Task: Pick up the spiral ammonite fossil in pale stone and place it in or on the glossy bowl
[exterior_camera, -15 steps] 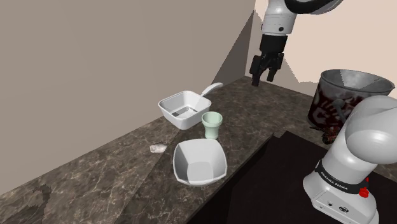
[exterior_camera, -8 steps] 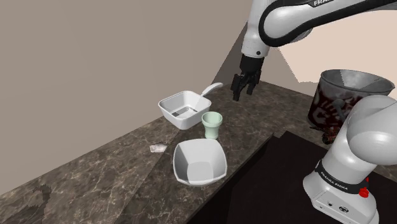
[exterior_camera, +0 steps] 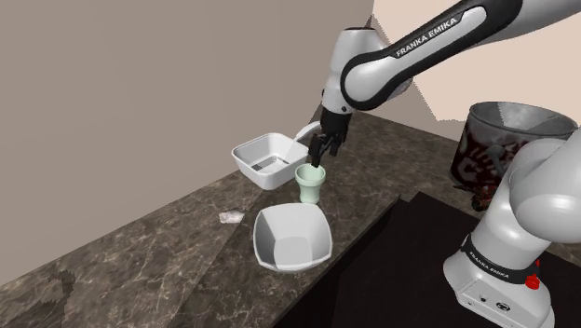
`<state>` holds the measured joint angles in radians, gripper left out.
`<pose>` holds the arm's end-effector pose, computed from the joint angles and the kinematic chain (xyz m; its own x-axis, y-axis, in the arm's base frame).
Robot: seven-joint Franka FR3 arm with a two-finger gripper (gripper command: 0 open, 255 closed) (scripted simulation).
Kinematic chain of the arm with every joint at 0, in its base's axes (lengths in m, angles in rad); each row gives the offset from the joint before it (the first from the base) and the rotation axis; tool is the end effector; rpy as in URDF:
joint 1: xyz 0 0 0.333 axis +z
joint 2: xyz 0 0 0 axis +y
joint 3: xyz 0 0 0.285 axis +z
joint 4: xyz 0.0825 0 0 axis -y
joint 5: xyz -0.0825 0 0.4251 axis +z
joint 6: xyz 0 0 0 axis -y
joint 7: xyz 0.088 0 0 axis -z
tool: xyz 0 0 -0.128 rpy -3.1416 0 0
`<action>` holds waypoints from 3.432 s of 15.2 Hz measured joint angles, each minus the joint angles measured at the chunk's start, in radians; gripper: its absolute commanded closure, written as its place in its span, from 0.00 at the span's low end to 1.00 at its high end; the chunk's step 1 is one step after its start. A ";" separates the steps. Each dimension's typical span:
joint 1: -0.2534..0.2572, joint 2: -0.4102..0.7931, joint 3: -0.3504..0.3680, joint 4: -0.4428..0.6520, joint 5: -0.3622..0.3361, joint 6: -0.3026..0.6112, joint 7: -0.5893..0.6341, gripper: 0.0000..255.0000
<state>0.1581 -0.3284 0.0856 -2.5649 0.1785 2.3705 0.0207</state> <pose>0.4615 0.1168 0.3163 0.9879 0.0923 0.1246 0.1068 -0.9876 -0.1149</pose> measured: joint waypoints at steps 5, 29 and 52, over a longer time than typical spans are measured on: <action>0.035 0.191 0.035 0.057 0.010 0.181 -0.022 0.00; 0.181 0.929 0.037 0.549 -0.133 0.580 -0.031 0.00; 0.191 1.105 0.072 0.983 -0.324 0.101 -0.340 0.00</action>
<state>0.3496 0.7769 0.1578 -1.5815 -0.1456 2.4710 -0.3194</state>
